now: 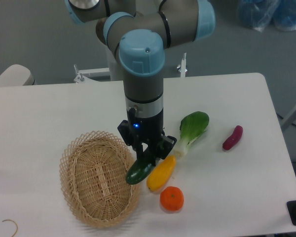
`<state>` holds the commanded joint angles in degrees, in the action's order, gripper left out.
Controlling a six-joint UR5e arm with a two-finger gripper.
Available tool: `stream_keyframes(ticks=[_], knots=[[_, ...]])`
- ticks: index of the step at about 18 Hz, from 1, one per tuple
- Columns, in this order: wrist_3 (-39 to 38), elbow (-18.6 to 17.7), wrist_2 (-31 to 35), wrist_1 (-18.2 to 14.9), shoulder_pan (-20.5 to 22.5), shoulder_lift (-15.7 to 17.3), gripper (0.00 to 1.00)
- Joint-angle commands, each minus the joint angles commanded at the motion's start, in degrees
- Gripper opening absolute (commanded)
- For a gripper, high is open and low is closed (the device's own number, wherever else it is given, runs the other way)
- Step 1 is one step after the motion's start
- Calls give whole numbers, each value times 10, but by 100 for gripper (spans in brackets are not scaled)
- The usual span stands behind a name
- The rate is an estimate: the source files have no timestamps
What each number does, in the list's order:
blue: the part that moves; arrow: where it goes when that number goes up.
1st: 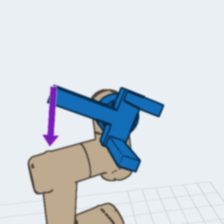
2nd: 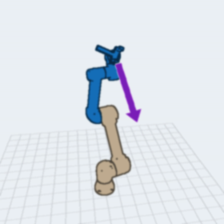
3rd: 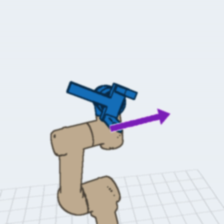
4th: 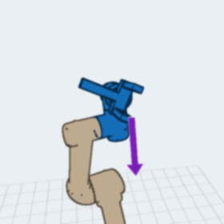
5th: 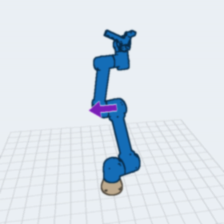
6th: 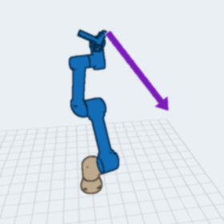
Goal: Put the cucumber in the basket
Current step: 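Hold the green cucumber in the gripper beside the wicker basket, then carry the held cucumber over the wicker basket and lower it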
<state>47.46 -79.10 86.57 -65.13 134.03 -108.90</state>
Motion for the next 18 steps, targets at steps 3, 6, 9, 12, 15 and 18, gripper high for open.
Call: stream_keyframes(ticks=[3, 6, 9, 12, 15, 18], knots=[[-1, -5, 4, 0, 0, 0, 18], [-3, -13, 8, -1, -1, 1, 18], [-32, -36, 9, 3, -8, 10, 18], [-80, -37, 45, 0, -25, 7, 18], [-158, -39, 54, 1, -48, 0, 18], [-277, -43, 57, 4, -78, -13, 18]])
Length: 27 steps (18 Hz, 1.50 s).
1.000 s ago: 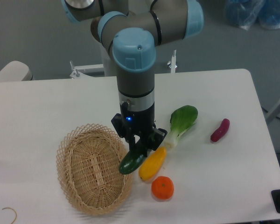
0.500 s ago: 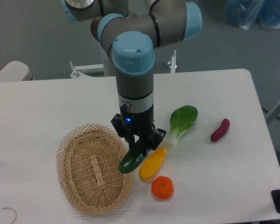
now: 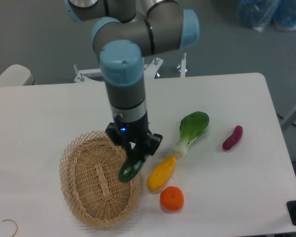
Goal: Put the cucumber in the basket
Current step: 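Carry the held cucumber over the wicker basket and lower it, then lower the cucumber into the basket and open the gripper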
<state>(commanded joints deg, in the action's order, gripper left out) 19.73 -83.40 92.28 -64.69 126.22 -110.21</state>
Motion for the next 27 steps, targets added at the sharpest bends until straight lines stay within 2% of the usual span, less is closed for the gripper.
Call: stream_keyframes(ticks=[2, 5, 6, 8, 11, 14, 21, 27], knots=[[-67, -2, 18, 8, -16, -14, 19], [-136, -17, 29, 36, -41, -33, 19], [-142, -26, 28, 54, -42, -37, 19], [-142, -39, 30, 83, -54, -48, 19], [-132, -62, 38, 90, -61, -52, 19], [-120, -76, 81, 107, -82, -70, 19], [-123, -80, 89, 138, -89, -95, 23], [-116, -74, 95, 142, -96, -110, 23]])
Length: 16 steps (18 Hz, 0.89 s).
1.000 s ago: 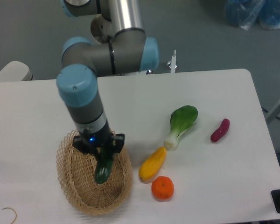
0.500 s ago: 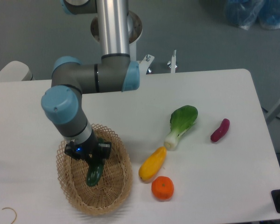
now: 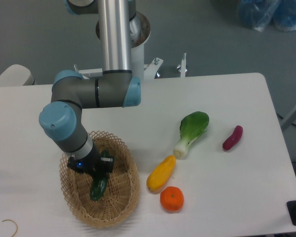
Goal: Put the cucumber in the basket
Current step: 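Lower the cucumber into the basket and open the gripper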
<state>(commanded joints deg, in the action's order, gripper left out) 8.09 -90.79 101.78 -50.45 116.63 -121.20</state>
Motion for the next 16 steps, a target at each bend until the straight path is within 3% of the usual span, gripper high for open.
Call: stream_keyframes(ticks=[11, 14, 15, 16], knots=[[12, 5, 0, 1, -1, -11, 24], [18, 9, 0, 2, -2, -11, 42], [18, 9, 0, 2, -2, -10, 51], [19, 11, 0, 1, -2, -9, 66]])
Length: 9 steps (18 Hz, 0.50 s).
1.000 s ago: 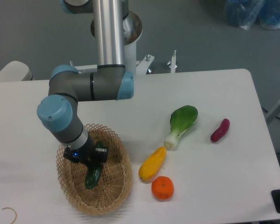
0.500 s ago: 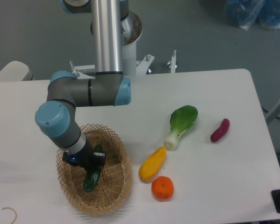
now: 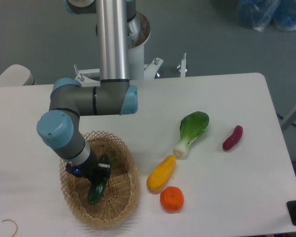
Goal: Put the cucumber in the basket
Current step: 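Lower the cucumber into the basket and open the gripper, then lift the open gripper up out of the basket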
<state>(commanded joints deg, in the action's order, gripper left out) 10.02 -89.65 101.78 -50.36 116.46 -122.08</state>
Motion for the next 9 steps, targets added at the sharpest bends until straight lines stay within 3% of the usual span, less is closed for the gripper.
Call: stream_keyframes(ticks=[2, 9], knots=[[0, 8, 0, 0, 0, 2, 100], [2, 60, -6, -8, 5, 12, 100]])
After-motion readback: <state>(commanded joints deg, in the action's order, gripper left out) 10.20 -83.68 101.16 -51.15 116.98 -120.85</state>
